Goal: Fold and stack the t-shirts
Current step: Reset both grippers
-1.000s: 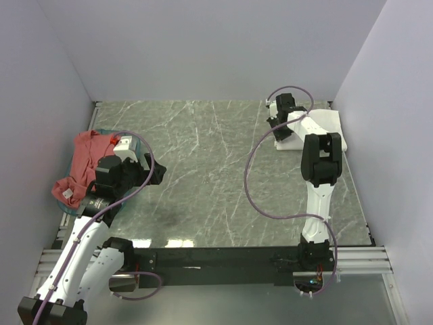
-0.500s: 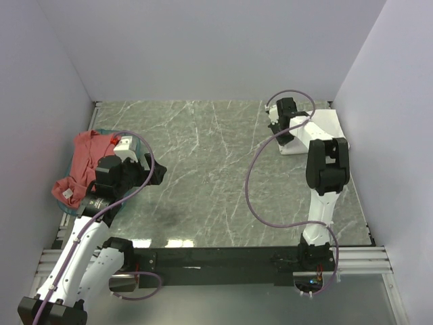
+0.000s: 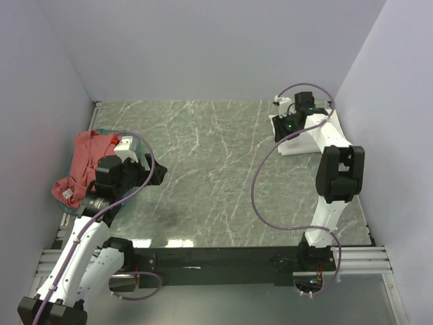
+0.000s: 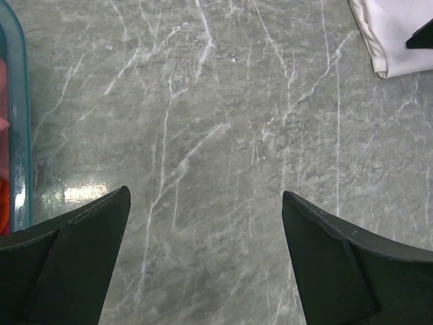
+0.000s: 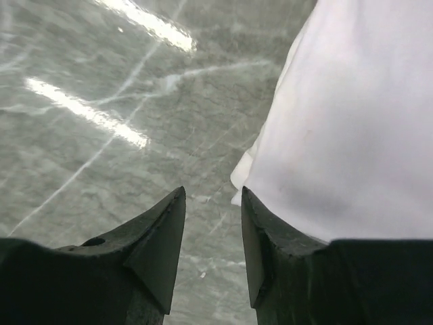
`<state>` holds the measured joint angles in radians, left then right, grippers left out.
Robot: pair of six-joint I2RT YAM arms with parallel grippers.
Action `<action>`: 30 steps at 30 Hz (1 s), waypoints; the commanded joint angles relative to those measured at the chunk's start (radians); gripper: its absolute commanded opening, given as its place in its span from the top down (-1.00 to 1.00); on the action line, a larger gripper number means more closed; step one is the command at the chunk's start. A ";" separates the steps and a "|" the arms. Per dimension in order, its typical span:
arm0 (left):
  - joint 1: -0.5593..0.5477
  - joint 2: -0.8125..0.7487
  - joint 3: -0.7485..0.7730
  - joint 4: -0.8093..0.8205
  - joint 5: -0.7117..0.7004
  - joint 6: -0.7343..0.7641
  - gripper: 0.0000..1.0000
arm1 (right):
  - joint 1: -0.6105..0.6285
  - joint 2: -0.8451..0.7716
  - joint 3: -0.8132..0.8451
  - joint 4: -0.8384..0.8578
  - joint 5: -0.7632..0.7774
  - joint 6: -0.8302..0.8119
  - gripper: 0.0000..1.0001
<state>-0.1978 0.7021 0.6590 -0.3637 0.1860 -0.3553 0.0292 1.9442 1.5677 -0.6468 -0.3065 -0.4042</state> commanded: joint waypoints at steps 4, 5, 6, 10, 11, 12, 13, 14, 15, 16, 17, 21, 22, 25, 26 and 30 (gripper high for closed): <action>0.003 -0.016 0.017 0.042 0.013 0.019 -0.99 | -0.019 -0.169 -0.043 -0.102 -0.429 -0.137 0.03; 0.003 -0.019 0.017 0.043 0.010 0.021 -0.99 | -0.002 -0.230 -0.061 -0.102 -0.442 -0.146 0.03; 0.003 -0.021 0.019 0.043 0.007 0.019 -0.99 | 0.014 -0.269 -0.110 -0.081 -0.433 -0.127 0.02; 0.005 -0.021 0.031 0.046 -0.022 0.016 -0.99 | 0.087 -0.456 -0.241 0.064 -0.269 -0.003 -0.18; 0.006 -0.019 0.036 0.046 -0.037 0.012 -0.99 | 0.097 -0.518 -0.264 0.116 -0.232 0.020 -0.24; 0.006 -0.019 0.045 0.046 -0.045 0.010 -0.99 | 0.097 -0.551 -0.308 0.143 -0.202 0.066 -0.38; 0.006 -0.021 0.051 0.045 -0.055 0.007 -0.99 | 0.097 -0.582 -0.334 0.174 -0.171 0.085 -0.46; 0.006 -0.023 0.056 0.048 -0.075 0.000 -0.99 | 0.097 -0.638 -0.360 0.231 -0.099 0.103 -0.54; 0.008 -0.023 0.063 0.051 -0.085 -0.004 -0.99 | 0.095 -0.669 -0.414 0.260 -0.071 0.113 -0.77; 0.008 -0.023 0.065 0.054 -0.101 -0.016 -0.99 | 0.094 -0.695 -0.443 0.292 -0.039 0.126 -0.92; 0.009 -0.021 0.070 0.057 -0.115 -0.019 -0.99 | 0.087 -0.740 -0.471 0.356 0.039 0.186 -0.99; 0.035 0.007 0.079 0.084 -0.157 -0.022 -0.99 | 0.043 -0.775 -0.517 0.300 -0.047 0.249 -0.94; 0.046 0.016 0.082 0.086 -0.154 -0.033 -0.99 | 0.029 -0.777 -0.518 0.285 -0.095 0.254 -0.90; 0.103 0.051 0.099 0.109 -0.082 -0.047 -0.99 | -0.011 -0.830 -0.551 0.295 -0.177 0.287 -0.87; 0.110 0.062 0.103 0.115 -0.074 -0.047 -0.99 | -0.017 -0.849 -0.569 0.332 -0.169 0.318 -0.87; 0.115 0.039 0.100 0.105 -0.076 -0.008 -0.99 | -0.020 -0.936 -0.586 0.392 0.021 0.433 -0.87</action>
<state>-0.0868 0.7677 0.7204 -0.2981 0.0853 -0.3817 0.0135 1.0977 0.9791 -0.3706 -0.3782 -0.0902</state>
